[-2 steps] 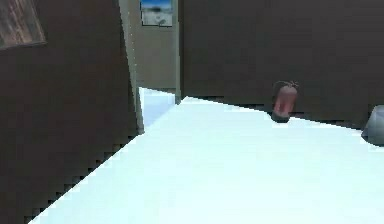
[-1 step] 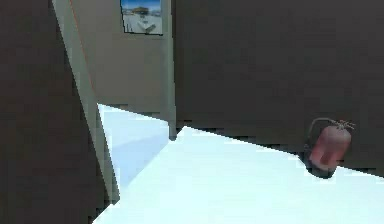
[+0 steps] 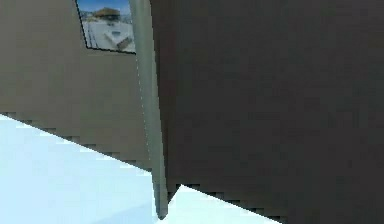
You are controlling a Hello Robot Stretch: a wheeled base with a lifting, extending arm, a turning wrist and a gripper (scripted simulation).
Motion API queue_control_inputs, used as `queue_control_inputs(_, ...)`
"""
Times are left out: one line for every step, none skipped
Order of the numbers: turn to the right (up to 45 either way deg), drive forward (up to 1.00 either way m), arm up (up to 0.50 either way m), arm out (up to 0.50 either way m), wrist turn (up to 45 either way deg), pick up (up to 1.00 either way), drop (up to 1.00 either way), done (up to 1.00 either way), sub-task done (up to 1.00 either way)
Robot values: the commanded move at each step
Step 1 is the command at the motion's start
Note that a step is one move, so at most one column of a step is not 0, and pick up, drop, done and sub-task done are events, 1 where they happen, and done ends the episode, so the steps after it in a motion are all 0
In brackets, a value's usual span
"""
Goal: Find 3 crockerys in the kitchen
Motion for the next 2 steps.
queue_control_inputs(12.0,0.00,0.00,0.00,0.0,0.00,0.00,0.00,0.00)
queue_control_inputs(0.0,0.15,0.00,0.00,0.0,0.00,0.00,0.00,0.00)
